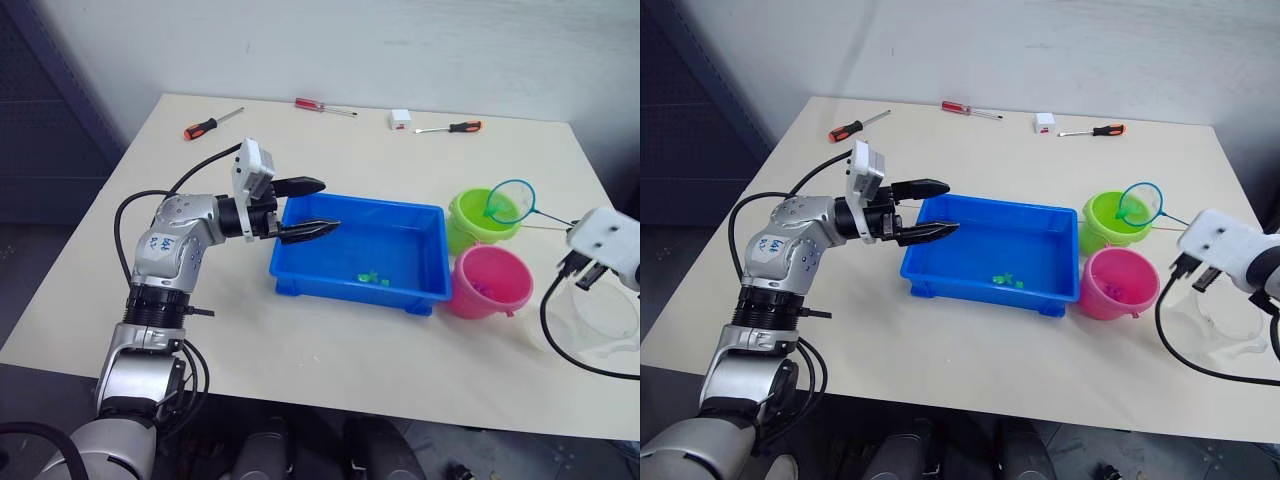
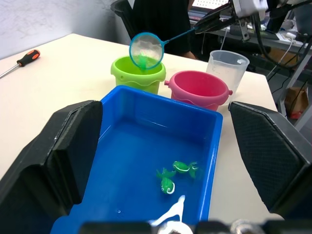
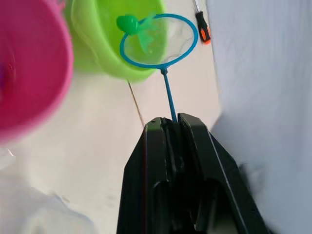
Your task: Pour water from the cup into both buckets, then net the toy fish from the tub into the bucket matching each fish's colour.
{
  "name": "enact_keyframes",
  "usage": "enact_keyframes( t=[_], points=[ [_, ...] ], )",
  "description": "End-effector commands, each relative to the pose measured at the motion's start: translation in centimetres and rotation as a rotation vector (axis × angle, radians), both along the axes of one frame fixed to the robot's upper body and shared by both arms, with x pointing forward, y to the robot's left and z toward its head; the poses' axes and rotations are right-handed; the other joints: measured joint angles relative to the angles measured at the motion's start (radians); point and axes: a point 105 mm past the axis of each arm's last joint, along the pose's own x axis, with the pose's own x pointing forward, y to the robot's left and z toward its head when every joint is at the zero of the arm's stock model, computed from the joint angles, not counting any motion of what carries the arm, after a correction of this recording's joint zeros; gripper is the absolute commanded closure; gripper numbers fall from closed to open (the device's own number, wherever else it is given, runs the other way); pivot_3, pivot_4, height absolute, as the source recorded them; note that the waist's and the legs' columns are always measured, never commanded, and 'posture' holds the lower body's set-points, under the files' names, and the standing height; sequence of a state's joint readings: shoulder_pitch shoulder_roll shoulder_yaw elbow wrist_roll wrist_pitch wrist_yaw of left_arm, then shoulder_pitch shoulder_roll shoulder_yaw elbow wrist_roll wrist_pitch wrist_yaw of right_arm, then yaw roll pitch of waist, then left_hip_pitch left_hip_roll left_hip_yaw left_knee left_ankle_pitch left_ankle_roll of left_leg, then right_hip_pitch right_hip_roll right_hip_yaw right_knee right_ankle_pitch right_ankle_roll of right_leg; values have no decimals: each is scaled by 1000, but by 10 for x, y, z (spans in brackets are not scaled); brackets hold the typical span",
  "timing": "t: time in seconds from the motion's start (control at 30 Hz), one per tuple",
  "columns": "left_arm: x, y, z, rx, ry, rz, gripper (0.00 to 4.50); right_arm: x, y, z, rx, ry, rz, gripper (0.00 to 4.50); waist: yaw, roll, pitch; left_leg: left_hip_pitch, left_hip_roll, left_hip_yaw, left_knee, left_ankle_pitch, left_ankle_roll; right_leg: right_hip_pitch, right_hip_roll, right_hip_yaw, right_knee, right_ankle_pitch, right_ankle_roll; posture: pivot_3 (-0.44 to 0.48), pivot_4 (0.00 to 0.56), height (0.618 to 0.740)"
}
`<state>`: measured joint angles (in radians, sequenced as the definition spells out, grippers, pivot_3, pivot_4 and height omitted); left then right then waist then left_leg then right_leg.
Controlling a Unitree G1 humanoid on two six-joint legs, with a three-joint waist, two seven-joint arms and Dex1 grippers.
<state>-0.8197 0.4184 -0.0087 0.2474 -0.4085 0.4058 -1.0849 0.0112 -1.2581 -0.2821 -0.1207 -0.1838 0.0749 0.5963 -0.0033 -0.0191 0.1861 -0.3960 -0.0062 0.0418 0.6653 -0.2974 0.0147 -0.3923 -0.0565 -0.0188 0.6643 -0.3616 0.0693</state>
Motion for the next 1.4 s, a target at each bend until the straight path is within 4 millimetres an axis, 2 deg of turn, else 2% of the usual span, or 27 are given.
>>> enact_keyframes(
  t=[0.03,0.1,0.17,0.2,0.27,0.33,0.4,0.5,0.73,1.07,1.27,1.4],
  points=[
    [-2,1,8,7,-49,-8,48,2,1,26,-136,-96,44,4500,0,0,0,0,0,0,0,0,0,0,0,0,0,0,0,0,150,740],
    [-2,1,4,33,-52,-9,48,2,0,36,-223,-108,72,4500,0,0,0,0,0,0,0,0,0,0,0,0,0,0,0,0,150,740],
    [-2,2,-5,78,-55,-11,48,3,-1,43,-190,-133,73,4500,0,0,0,1,0,1,0,0,0,0,0,0,0,0,0,0,150,740],
    [-2,3,-9,100,-59,-12,48,3,0,46,-152,-148,80,4500,0,0,0,1,0,1,0,0,0,0,0,0,0,0,0,0,150,740],
    [-3,5,-15,132,-54,-18,48,4,13,50,38,-177,122,4500,-1,0,0,1,0,1,0,0,0,1,0,0,0,0,0,0,150,740],
    [-6,7,-20,155,-48,-26,48,2,38,44,127,-120,243,4500,-1,0,0,2,0,1,0,0,0,2,1,0,0,0,0,0,150,740],
    [-13,8,-30,204,-34,-51,48,0,57,30,110,-45,330,4500,-1,0,0,3,1,1,0,0,-1,2,1,1,1,0,0,0,150,740],
    [-19,11,-46,274,-21,-63,48,0,73,8,70,55,400,4500,0,0,0,4,1,1,0,0,0,2,1,1,1,0,0,0,150,740],
    [-31,15,-61,306,37,-58,48,3,96,-25,21,166,489,4500,0,0,0,3,1,1,0,0,0,2,0,1,1,0,0,0,150,740],
    [-35,20,-68,334,42,-20,48,3,114,-53,7,272,546,4500,0,0,0,4,1,1,1,0,0,2,0,1,2,0,0,0,150,740],
    [-34,22,-67,327,36,1,48,-9,129,-66,132,377,582,4500,0,0,0,4,1,1,1,0,0,2,0,1,2,0,0,0,150,740],
    [-32,23,-65,313,30,18,48,-14,128,-67,228,430,567,4500,0,0,0,4,1,1,1,0,0,3,0,1,2,0,0,0,150,740]
  ],
)
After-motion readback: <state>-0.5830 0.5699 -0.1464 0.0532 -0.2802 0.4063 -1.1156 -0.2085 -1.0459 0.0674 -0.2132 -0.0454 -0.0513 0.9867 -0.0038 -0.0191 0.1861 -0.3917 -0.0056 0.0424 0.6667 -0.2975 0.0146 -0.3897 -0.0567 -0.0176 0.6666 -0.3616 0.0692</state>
